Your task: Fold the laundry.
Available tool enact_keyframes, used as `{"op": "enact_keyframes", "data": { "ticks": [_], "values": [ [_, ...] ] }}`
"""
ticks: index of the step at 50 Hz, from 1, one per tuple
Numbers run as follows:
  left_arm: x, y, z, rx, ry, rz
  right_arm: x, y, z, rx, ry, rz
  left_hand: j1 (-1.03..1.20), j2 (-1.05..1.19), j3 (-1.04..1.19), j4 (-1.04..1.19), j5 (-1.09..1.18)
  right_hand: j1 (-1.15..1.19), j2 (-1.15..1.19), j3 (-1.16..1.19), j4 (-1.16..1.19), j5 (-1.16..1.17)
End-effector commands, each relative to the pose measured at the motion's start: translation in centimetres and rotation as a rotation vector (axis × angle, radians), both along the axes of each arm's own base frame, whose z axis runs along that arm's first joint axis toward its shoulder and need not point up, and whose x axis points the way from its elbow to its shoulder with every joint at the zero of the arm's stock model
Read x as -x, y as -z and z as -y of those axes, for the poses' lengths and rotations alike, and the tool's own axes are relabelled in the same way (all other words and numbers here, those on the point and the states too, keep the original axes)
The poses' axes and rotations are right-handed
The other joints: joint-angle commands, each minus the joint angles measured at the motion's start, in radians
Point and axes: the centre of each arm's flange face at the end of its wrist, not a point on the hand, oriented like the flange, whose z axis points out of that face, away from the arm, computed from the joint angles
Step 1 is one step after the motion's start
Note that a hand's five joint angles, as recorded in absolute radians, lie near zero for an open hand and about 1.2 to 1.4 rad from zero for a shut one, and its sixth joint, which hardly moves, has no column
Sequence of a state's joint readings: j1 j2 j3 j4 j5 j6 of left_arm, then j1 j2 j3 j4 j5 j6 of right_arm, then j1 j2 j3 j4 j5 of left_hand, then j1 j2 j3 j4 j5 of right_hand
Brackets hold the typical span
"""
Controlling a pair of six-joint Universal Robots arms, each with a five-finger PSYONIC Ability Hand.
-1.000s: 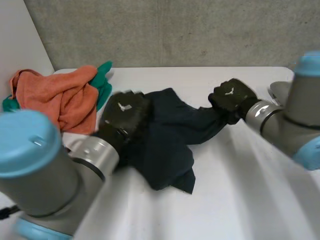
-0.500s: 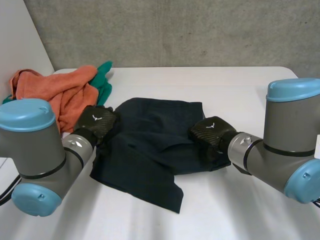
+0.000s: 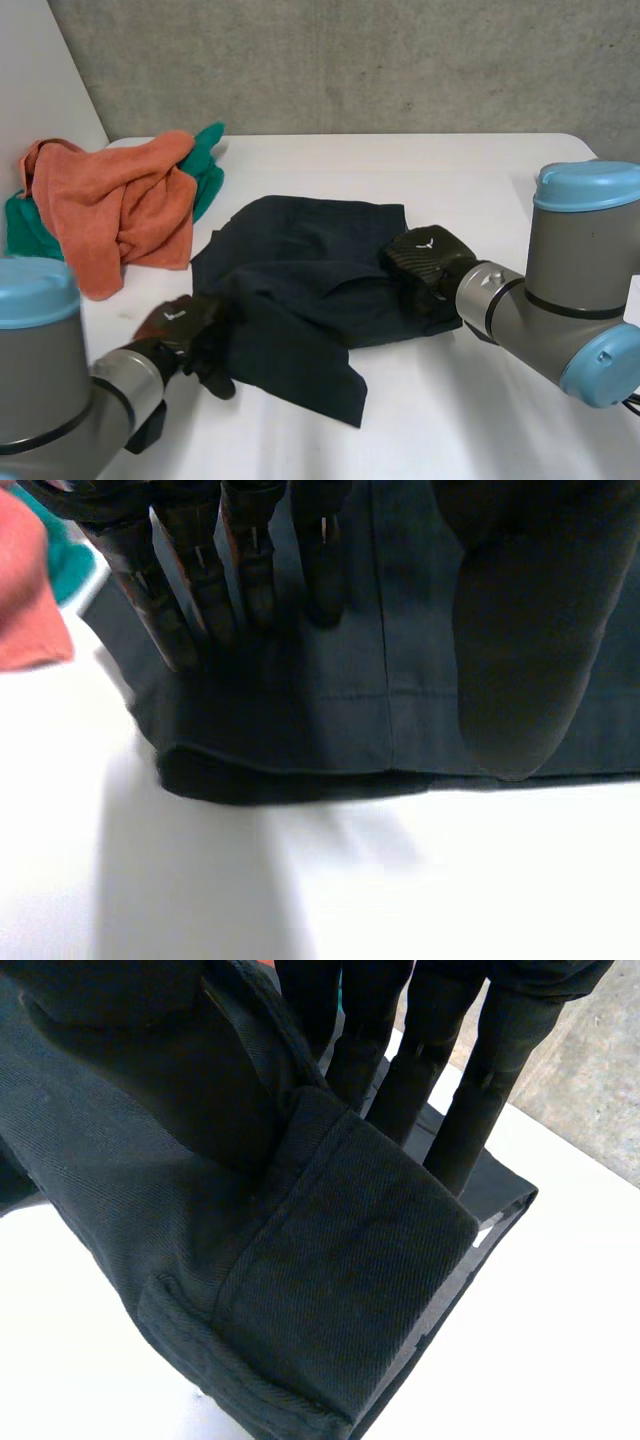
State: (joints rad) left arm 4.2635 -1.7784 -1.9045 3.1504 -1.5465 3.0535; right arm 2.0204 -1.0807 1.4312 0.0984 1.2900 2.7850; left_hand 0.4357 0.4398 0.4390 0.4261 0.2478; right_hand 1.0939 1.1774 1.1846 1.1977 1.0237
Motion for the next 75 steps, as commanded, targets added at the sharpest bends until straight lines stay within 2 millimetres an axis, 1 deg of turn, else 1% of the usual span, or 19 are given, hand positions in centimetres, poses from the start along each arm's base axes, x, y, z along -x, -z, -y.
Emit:
{"op": "enact_keyframes", "data": {
  "ticks": [1, 11, 14, 16, 18, 22, 24, 31, 36, 39, 45, 50, 54, 59, 62, 65, 66, 70, 75],
  "values": [
    [1.7, 3.1, 2.8, 0.052, 0.01, -0.01, 0.3, 0.6, -0.4, -0.017, 0.0, -0.008, -0.005, -0.009, -0.008, 0.005, 0.008, 0.302, 0.219, 0.212, 0.199, 0.198],
    [3.7, 4.8, 4.4, 0.084, 0.022, -0.002, 0.5, 1.0, -0.9, -0.031, -0.002, -0.016, 0.18, 0.175, 0.176, 0.189, 0.193, 0.302, 0.219, 0.212, 0.199, 0.198],
    [4.3, 5.2, 4.8, 0.115, 0.037, 0.014, 0.5, 1.1, -0.9, -0.03, -0.002, -0.015, 0.437, 0.433, 0.434, 0.447, 0.451, 0.302, 0.219, 0.212, 0.199, 0.198],
    [4.6, 4.9, 5.1, 0.167, 0.034, 0.022, 0.5, 1.0, -0.9, -0.022, -0.002, -0.015, 0.959, 0.954, 0.955, 0.968, 0.972, 0.302, 0.219, 0.212, 0.199, 0.198],
    [4.5, 4.3, 5.6, 0.215, 0.015, 0.026, 0.5, 0.7, -0.9, -0.008, -0.004, -0.018, 0.961, 0.957, 0.957, 0.97, 0.974, 0.302, 0.219, 0.212, 0.199, 0.198],
    [4.2, -0.2, 5.8, 0.36, -0.019, 0.005, 0.6, -1.3, -0.6, 0.048, 0.001, 0.003, 0.961, 0.957, 0.957, 0.97, 0.974, 0.302, 0.219, 0.212, 0.199, 0.198],
    [3.9, -4.2, 5.6, 0.458, -0.032, -0.039, 0.9, -2.4, -0.3, 0.079, 0.006, 0.006, 0.961, 0.957, 0.957, 0.97, 0.974, 0.302, 0.219, 0.212, 0.199, 0.198],
    [2.1, -13.6, 2.7, 0.638, -0.028, -0.149, 3.6, -10.6, 0.5, 0.339, 0.038, -0.051, 0.961, 0.957, 0.957, 0.97, 0.974, 0.302, 0.219, 0.212, 0.199, 0.198],
    [0.3, -17.5, 1.7, 0.67, -0.012, -0.161, 5.3, -17.2, -0.1, 0.5, 0.07, -0.071, 0.961, 0.957, 0.957, 0.97, 0.974, 0.302, 0.219, 0.212, 0.199, 0.198],
    [-0.7, -18.5, 1.9, 0.657, 0.0, -0.153, 5.5, -19.1, -0.5, 0.525, 0.072, -0.065, 0.961, 0.957, 0.957, 0.97, 0.974, 0.302, 0.219, 0.212, 0.199, 0.198],
    [-1.9, -16.9, 3.5, 0.59, 0.012, -0.124, 6.3, -20.1, -0.3, 0.485, 0.084, -0.097, 0.961, 0.957, 0.957, 0.97, 0.974, 0.302, 0.219, 0.212, 0.199, 0.198],
    [-1.2, -12.3, 5.4, 0.451, 0.041, -0.086, 5.5, -16.1, 2.2, 0.371, 0.066, -0.143, 0.961, 0.957, 0.957, 0.97, 0.974, 0.302, 0.219, 0.212, 0.199, 0.198],
    [0.1, -8.9, 8.9, 0.399, 0.047, -0.068, 4.8, -13.1, 4.0, 0.297, 0.058, -0.17, 0.961, 0.957, 0.957, 0.97, 0.974, 0.302, 0.219, 0.212, 0.199, 0.198],
    [2.9, -8.6, 13.0, 0.484, 0.073, -0.1, 3.7, -10.8, 7.3, 0.287, 0.068, -0.161, 0.961, 0.957, 0.957, 0.97, 0.974, 0.302, 0.219, 0.212, 0.199, 0.198],
    [4.7, -11.4, 15.7, 0.637, 0.068, -0.149, 3.1, -11.4, 10.3, 0.388, 0.134, -0.128, 0.961, 0.957, 0.957, 0.97, 0.974, 0.302, 0.219, 0.212, 0.199, 0.198],
    [5.5, -14.9, 17.5, 0.801, 0.044, -0.204, 1.7, -15.3, 12.5, 0.599, 0.218, 0.017, 0.961, 0.957, 0.957, 0.97, 0.974, 0.302, 0.219, 0.212, 0.199, 0.198],
    [5.5, -17.7, 18.5, 0.934, 0.011, -0.252, 1.5, -16.4, 12.9, 0.657, 0.238, 0.064, 0.961, 0.957, 0.957, 0.97, 0.974, 0.302, 0.219, 0.212, 0.199, 0.198],
    [4.6, -23.8, 19.4, 1.236, -0.118, -0.393, 1.1, -21.6, 14.1, 0.9, 0.281, 0.313, 0.961, 0.957, 0.957, 0.97, 0.974, 0.302, 0.219, 0.212, 0.199, 0.198],
    [4.6, -25.9, 19.2, 1.366, -0.15, -0.463, 1.0, -24.7, 13.5, 1.039, 0.268, 0.485, 0.961, 0.957, 0.957, 0.97, 0.974, 0.302, 0.219, 0.212, 0.199, 0.198]
  ]
}}
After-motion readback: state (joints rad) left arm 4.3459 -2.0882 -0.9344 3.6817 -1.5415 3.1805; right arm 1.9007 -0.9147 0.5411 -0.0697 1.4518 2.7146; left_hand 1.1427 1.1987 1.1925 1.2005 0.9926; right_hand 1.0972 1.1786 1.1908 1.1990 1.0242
